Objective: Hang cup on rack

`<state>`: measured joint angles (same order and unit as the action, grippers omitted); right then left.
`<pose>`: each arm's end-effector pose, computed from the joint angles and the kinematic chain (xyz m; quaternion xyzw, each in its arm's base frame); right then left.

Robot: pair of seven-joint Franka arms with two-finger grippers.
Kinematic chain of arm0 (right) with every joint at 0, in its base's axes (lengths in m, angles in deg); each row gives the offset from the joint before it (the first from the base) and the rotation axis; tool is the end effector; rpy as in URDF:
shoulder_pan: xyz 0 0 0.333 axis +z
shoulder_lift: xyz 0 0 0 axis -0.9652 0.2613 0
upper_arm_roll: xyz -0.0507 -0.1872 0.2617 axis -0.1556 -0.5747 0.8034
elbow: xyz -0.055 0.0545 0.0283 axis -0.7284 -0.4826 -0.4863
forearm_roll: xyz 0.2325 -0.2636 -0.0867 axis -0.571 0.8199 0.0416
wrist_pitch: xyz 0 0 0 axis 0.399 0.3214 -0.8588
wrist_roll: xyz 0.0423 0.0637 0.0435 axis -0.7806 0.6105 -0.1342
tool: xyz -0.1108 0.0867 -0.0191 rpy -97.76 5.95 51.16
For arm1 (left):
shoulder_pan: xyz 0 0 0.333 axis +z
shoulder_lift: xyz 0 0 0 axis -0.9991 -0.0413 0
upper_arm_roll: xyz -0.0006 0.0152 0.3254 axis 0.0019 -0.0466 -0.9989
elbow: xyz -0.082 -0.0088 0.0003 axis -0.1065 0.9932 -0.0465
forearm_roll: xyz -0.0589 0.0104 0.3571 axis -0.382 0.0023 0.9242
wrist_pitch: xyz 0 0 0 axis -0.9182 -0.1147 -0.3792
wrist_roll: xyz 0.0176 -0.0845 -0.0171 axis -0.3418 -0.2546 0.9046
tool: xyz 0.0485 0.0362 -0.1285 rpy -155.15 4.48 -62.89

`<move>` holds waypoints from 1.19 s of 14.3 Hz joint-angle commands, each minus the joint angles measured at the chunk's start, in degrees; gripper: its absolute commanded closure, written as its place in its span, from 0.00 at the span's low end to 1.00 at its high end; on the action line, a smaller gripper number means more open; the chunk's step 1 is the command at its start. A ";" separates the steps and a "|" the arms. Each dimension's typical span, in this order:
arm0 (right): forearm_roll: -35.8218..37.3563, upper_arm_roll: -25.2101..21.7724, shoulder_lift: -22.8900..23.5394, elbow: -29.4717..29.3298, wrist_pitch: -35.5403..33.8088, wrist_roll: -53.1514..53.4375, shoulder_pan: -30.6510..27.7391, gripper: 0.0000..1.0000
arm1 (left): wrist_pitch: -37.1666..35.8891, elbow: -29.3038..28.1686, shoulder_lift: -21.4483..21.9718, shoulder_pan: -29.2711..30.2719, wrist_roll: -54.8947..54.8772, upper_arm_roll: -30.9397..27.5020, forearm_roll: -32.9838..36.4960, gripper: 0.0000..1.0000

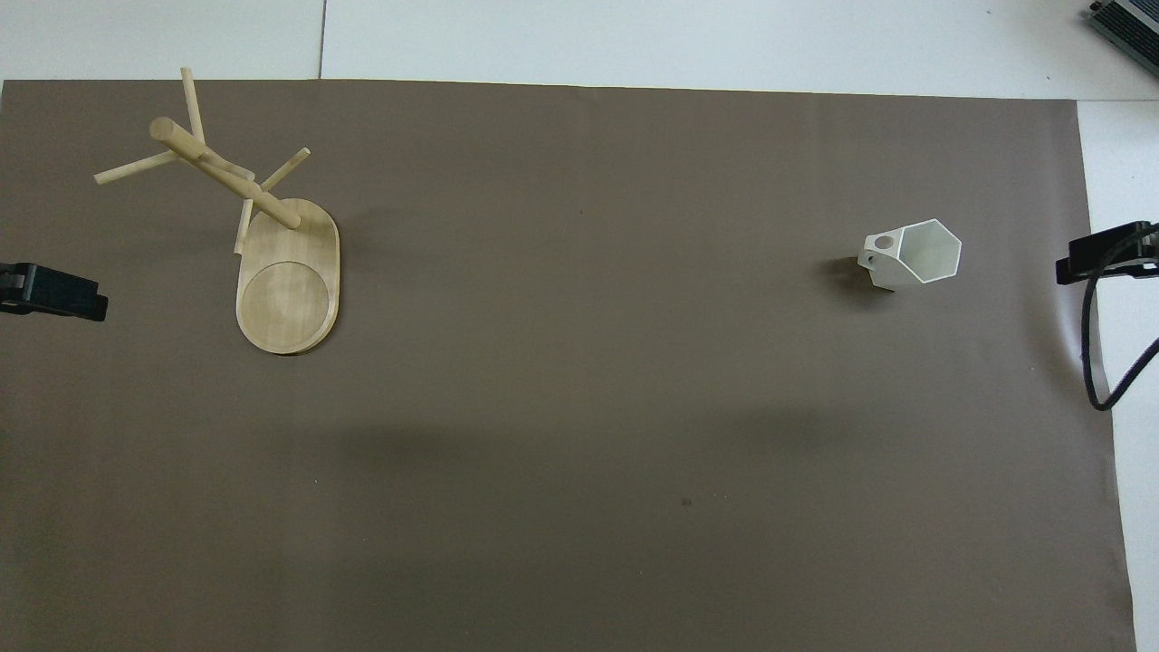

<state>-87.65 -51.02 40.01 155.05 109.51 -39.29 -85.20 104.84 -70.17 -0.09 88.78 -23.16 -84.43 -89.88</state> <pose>0.5387 -0.0654 0.6013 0.9996 -0.0285 0.0061 0.0051 0.5077 -0.0062 0.6019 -0.9980 0.0630 0.0019 0.0009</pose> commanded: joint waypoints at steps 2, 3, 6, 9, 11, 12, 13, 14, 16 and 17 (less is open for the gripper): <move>0.49 0.39 -0.92 0.74 -0.98 0.97 -0.19 0.00 | -0.21 -1.39 1.28 0.25 0.59 0.11 -0.12 0.00; 0.49 0.48 -0.92 0.74 -0.99 0.89 -0.19 0.00 | -0.21 -1.39 1.28 0.25 0.59 0.11 -0.12 0.00; 0.49 0.39 -0.92 0.74 -0.90 0.97 -0.28 0.00 | -0.21 -1.39 1.28 0.25 0.59 0.11 -0.12 0.00; 0.49 0.39 -0.92 0.74 -0.81 0.97 -0.28 0.00 | -0.21 -1.39 1.28 0.25 0.59 0.11 -0.12 0.00; 0.49 0.39 -0.92 0.74 -0.72 1.41 -0.20 0.00 | -0.21 -1.39 1.28 0.25 0.59 0.11 -0.12 0.00; 0.49 0.39 -0.92 0.74 -0.72 2.02 -0.28 0.00 | -0.21 -1.39 1.28 0.25 0.59 0.11 -0.12 0.00; 0.49 0.39 -0.92 0.74 -0.72 2.46 -0.20 0.00 | -0.21 -1.39 1.28 0.17 0.59 0.11 -0.12 0.00; 0.49 0.39 -0.92 0.74 -0.72 2.73 -0.19 0.00 | -0.21 -1.39 1.28 0.17 0.59 0.11 -0.12 0.00; 0.49 0.39 -0.92 0.74 -0.63 2.73 -0.19 0.00 | -0.21 -1.39 1.28 0.25 0.59 0.11 -0.12 0.00; 0.49 0.39 -0.92 0.74 -0.63 2.73 -0.28 0.00 | -0.21 -1.39 1.28 0.25 0.59 0.11 -0.12 0.00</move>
<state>-87.65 -51.02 39.99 155.05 109.50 -37.75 -85.19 104.84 -70.17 -0.09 88.78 -23.15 -84.43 -89.88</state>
